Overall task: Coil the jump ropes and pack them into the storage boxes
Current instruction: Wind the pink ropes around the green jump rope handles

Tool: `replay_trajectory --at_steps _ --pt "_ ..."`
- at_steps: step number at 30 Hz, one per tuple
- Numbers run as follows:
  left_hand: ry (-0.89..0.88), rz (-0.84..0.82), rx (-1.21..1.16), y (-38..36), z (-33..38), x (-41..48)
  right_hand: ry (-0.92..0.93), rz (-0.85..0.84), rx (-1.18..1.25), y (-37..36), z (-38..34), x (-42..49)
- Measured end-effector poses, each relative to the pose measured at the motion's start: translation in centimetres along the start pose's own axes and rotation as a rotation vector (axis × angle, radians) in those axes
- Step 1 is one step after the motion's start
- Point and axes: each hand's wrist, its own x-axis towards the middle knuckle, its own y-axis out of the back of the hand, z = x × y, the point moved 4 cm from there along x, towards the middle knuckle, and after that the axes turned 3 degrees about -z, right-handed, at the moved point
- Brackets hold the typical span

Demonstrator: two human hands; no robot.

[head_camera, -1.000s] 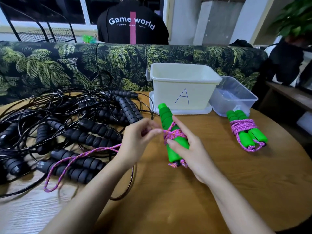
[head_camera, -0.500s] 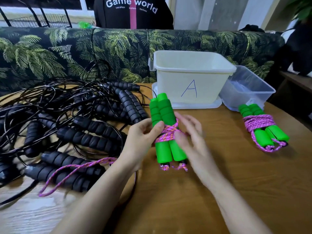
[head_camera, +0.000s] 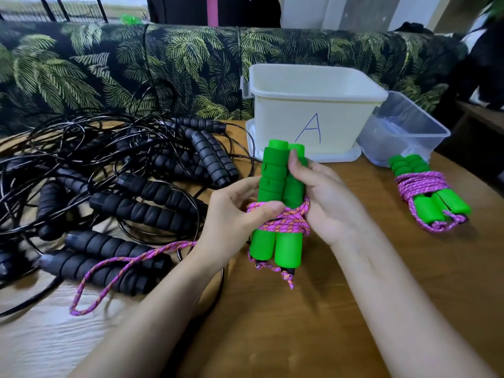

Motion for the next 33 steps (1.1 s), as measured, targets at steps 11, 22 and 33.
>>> replay_trajectory --at_steps 11,22,33 --pt "0.156 0.043 -0.087 1.0 -0.4 0.2 0.25 0.211 -0.801 1.9 -0.3 -1.2" --pt "0.169 -0.111 -0.119 2.0 -0.8 0.8 0.443 0.222 -1.278 2.1 3.6 -3.4" --pt "0.011 -0.039 0.098 1.6 -0.3 0.7 0.524 0.363 -1.341 1.5 3.9 -4.1"
